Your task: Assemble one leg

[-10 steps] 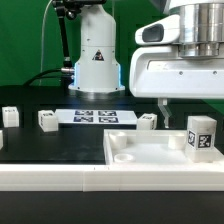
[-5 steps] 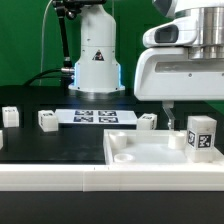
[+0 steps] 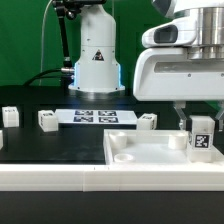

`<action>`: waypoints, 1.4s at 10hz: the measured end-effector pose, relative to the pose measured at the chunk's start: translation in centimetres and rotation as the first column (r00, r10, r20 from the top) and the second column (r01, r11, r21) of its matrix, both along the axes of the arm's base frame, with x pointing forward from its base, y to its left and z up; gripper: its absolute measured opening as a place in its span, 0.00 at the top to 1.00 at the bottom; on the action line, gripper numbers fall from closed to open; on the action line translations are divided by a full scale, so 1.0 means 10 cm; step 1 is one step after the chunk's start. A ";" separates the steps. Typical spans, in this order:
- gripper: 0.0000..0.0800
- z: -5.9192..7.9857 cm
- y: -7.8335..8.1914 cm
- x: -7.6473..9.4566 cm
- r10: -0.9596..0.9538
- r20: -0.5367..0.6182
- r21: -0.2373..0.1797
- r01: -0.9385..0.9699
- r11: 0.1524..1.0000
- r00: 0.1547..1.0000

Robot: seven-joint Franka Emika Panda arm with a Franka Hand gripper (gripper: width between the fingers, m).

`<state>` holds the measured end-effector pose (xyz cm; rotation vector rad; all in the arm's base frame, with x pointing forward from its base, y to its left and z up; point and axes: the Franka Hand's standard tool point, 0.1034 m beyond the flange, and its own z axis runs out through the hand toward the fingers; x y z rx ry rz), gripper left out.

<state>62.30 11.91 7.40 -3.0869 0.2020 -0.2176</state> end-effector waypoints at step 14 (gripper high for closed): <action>0.63 -0.02 0.02 -0.02 -0.841 -0.072 0.098 0.843 0.530 0.537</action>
Offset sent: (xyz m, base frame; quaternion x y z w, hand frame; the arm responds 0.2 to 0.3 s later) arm -0.0014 -0.0055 -0.0008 -0.0161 0.0037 0.2983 0.9543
